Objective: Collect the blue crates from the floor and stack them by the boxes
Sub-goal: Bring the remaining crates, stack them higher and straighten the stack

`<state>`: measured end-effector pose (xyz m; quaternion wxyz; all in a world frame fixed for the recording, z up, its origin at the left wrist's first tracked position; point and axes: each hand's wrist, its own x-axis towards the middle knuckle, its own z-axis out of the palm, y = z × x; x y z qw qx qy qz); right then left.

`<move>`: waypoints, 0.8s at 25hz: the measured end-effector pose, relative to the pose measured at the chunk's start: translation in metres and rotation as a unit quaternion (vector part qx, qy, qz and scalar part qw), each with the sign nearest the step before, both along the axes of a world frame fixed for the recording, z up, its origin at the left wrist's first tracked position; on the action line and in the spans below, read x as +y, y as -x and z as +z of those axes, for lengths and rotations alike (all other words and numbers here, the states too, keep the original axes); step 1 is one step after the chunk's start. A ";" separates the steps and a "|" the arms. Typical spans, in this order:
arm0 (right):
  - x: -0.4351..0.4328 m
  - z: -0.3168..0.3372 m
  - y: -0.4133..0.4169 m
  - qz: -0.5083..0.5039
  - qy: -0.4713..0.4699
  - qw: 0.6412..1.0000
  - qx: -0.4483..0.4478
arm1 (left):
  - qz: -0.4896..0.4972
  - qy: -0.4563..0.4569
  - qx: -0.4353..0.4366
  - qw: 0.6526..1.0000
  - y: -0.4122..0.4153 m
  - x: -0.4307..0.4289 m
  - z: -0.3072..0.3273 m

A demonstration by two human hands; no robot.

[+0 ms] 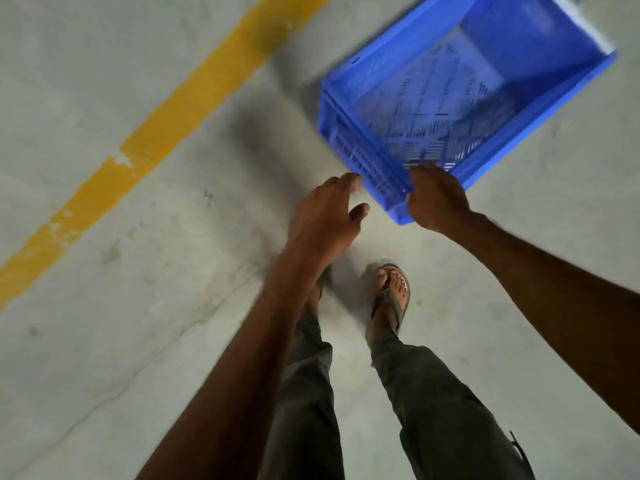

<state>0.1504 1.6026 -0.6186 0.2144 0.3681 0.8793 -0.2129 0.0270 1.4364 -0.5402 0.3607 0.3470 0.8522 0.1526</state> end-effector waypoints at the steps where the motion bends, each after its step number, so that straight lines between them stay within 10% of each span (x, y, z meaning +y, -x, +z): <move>1: 0.003 0.035 -0.004 0.013 0.011 1.000 0.004 | -0.017 -0.011 0.024 1.000 0.003 0.002 0.017; 6: 0.028 0.229 -0.002 0.078 0.041 0.996 0.032 | -0.142 -0.048 0.166 0.975 0.010 -0.007 0.128; 12: -0.019 0.428 0.019 0.140 0.115 0.980 0.083 | -0.067 -0.019 0.214 0.974 0.020 -0.117 0.327; 20: -0.227 0.570 0.019 0.152 0.304 0.922 0.187 | 0.243 -0.032 0.121 0.962 -0.058 -0.402 0.486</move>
